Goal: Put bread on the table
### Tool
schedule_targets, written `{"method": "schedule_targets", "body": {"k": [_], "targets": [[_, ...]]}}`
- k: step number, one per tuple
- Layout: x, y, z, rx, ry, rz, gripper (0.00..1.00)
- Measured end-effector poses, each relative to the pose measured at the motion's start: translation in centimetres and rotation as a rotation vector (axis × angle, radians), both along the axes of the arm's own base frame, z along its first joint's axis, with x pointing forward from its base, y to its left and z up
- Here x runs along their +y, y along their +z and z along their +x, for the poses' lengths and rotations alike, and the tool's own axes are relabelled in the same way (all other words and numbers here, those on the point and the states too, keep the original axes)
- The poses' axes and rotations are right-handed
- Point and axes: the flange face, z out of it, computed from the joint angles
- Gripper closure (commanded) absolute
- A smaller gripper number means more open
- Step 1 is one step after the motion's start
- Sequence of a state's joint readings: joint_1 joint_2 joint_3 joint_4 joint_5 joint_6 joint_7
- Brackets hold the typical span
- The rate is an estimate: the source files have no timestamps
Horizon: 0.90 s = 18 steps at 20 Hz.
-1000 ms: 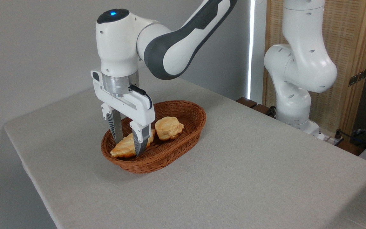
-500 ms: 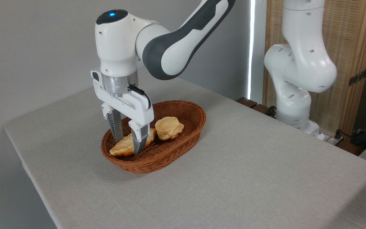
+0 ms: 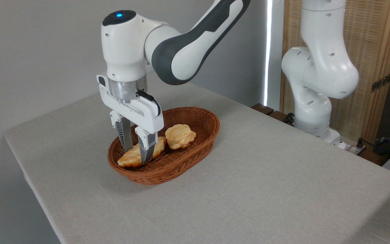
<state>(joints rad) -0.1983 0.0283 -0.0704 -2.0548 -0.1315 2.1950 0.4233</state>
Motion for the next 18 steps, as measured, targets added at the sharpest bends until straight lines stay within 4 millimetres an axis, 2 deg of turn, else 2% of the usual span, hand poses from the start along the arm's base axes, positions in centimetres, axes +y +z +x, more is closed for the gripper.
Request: {"method": "schedule_targets", "body": {"k": [13,18], "targets": [[0.0,0.2,0.0,-0.004,0.000,-0.001,0.75],[0.5,2.9,-0.1,-0.052,0.009,-0.011,0.75]]}}
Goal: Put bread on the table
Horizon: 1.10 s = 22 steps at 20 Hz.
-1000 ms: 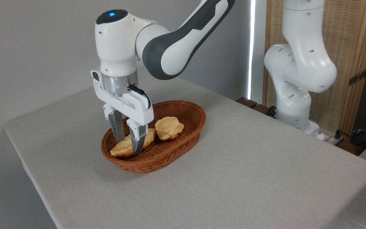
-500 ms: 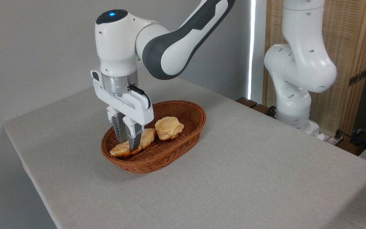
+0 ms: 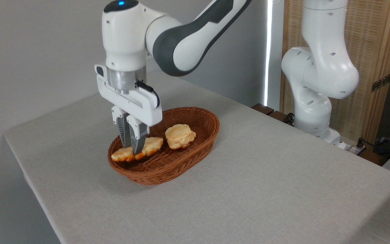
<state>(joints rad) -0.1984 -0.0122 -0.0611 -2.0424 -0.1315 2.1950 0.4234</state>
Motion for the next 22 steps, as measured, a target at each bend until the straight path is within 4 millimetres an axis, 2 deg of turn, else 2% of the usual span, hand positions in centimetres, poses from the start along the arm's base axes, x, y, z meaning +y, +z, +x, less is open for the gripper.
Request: {"method": "schedule_targets", "body": {"k": [5,7,11,15,19,20,21,22], "targets": [[1.3,3.7,-0.8,-0.036,0.017,-0.008,0.75],[2.7,5.1,-0.8,-0.036,0.038,-0.011,0.75],[7.6,7.6,-0.6,-0.047,0.010,-0.004,0.75],[12.4,7.5,-0.6,-0.040,-0.068,0.013,0.73],[16.4,6.3,-0.5,-0.020,-0.132,0.024,0.55],[17.2,6.0,-0.4,-0.014,-0.141,0.026,0.33],[17.9,5.6,-0.4,-0.009,-0.147,0.028,0.00],[18.4,5.3,-0.3,-0.004,-0.152,0.029,0.00]]}}
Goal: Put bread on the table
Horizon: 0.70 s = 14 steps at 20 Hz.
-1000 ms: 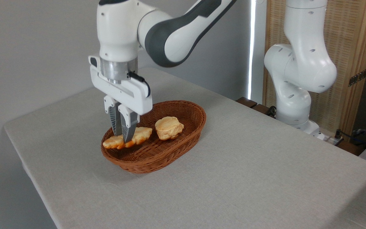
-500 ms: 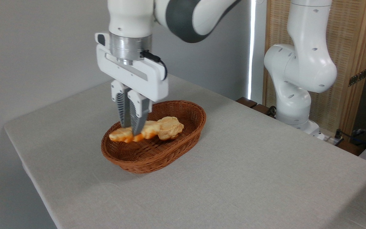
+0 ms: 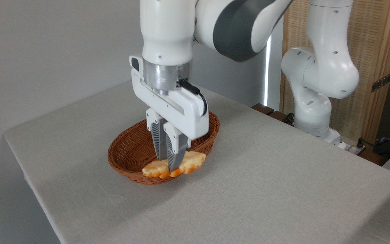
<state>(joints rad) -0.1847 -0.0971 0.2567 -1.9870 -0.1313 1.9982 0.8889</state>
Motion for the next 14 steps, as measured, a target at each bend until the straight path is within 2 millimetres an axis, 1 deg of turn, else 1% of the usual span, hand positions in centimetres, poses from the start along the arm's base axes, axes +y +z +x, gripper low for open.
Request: {"method": "schedule_targets", "body": {"k": [2,4,14], "targets": [[0.38,-0.67,0.18,0.011,-0.002,0.004,0.00],[0.31,-1.04,0.30,0.018,-0.003,0.006,0.00],[0.30,-1.12,0.33,0.020,-0.003,0.007,0.00]]}}
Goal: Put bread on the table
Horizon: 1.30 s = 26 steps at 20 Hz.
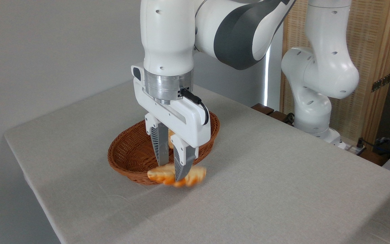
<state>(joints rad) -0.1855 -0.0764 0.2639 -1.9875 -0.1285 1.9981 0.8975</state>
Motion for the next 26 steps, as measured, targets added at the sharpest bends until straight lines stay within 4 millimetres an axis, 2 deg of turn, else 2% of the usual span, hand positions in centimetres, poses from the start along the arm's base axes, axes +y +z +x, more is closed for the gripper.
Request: {"method": "schedule_targets", "body": {"k": [6,12,15,17,19,26], "targets": [[0.0,0.1,0.0,-0.001,0.000,0.000,0.00],[-0.6,1.5,-0.1,-0.025,0.019,-0.005,0.00],[-3.1,3.3,0.0,-0.050,0.049,-0.013,0.00],[-5.3,3.9,0.0,-0.044,0.074,-0.017,0.00],[-6.3,4.1,-0.2,-0.024,0.079,0.001,0.00],[-5.6,4.0,-0.6,0.023,0.058,0.082,0.00]]}}
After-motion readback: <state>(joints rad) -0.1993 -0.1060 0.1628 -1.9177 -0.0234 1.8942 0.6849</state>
